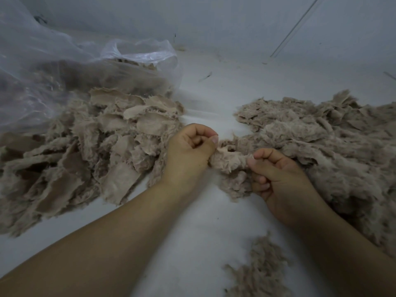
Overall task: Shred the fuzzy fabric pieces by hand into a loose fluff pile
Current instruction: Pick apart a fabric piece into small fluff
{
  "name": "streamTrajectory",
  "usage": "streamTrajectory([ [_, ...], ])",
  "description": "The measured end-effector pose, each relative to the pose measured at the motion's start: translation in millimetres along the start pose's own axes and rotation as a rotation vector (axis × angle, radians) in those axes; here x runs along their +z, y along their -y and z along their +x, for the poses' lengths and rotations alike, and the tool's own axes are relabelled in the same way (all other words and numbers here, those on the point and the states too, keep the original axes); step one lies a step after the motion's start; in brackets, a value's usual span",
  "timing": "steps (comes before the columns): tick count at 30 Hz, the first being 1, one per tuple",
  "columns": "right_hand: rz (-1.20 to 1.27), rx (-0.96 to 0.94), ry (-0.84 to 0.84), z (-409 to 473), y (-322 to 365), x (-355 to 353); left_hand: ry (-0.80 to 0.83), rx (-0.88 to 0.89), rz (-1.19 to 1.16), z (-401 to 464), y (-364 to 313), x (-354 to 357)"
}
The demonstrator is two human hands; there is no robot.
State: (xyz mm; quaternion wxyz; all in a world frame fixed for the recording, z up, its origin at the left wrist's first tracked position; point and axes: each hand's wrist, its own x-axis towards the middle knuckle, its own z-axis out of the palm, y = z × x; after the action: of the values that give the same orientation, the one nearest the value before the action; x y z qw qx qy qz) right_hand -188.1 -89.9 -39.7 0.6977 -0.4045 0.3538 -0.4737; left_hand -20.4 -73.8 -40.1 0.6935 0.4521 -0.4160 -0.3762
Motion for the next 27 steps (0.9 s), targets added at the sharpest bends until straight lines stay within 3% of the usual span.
streamTrajectory([
  [3, -0.011, -0.012, 0.015, -0.7, 0.3, -0.3, 0.146, -0.082, 0.009, -3.6, -2.1, 1.8],
  [9, -0.022, -0.017, 0.018, -1.6, 0.6, -1.2, 0.409, -0.162, 0.244, -4.4, -1.7, 3.1],
  [14, -0.007, -0.020, 0.011, -2.4, 1.8, -0.1, 0.476, -0.195, 0.211, -6.2, -5.5, 1.3],
  [17, -0.001, -0.020, 0.009, -3.1, 2.4, 1.0, 0.409, -0.218, 0.067, -6.0, -8.9, 2.1],
  [21, -0.009, -0.016, -0.002, -3.8, 2.5, 1.2, 0.341, -0.227, 0.074, -5.0, -4.7, 2.2],
  [24, -0.002, 0.000, -0.012, -2.9, 2.4, 1.1, 0.451, -0.154, 0.046, -8.0, -5.5, 0.8],
  [27, 0.014, 0.017, -0.008, -2.3, 3.0, 1.1, 0.668, -0.122, 0.040, -9.2, -8.8, -2.3],
])
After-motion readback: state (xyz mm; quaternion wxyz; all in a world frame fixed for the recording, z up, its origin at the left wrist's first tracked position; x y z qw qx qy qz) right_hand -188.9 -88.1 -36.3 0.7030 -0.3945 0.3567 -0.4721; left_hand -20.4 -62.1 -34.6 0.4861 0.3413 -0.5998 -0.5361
